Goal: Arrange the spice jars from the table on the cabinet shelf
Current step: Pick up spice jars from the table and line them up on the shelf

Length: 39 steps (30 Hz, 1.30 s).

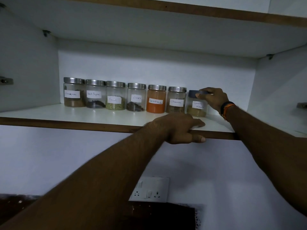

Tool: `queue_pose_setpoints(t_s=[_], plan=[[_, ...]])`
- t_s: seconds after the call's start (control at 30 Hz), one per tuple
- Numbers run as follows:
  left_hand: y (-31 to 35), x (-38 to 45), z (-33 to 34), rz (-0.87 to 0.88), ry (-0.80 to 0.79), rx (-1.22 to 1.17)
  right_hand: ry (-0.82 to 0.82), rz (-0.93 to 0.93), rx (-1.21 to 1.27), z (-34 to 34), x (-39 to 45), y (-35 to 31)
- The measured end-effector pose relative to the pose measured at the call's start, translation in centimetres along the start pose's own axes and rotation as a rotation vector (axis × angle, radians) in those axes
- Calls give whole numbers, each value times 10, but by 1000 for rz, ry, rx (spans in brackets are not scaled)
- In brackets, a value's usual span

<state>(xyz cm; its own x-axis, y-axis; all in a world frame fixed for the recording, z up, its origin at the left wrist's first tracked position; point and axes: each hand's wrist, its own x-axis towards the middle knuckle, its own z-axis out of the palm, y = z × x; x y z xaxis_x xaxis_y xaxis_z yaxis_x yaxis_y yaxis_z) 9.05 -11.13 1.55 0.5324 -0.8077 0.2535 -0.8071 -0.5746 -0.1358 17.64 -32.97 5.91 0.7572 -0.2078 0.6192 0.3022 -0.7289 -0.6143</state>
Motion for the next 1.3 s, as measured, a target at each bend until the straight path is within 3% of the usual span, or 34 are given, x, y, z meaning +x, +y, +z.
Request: queue_pose_setpoints(t_s=[0.43, 0.6, 1.0, 1.3], plan=[[-2, 1, 1, -6, -2, -11, -33, 64, -118, 3, 0, 3], [-3, 1, 2, -8, 5, 7, 63, 25, -135, -5, -17, -5], [9, -7, 10, -91, 58, 112, 105, 25, 49, -40, -137, -28], [63, -31, 49, -257, 382, 229, 317, -128, -201, -37, -244, -14]])
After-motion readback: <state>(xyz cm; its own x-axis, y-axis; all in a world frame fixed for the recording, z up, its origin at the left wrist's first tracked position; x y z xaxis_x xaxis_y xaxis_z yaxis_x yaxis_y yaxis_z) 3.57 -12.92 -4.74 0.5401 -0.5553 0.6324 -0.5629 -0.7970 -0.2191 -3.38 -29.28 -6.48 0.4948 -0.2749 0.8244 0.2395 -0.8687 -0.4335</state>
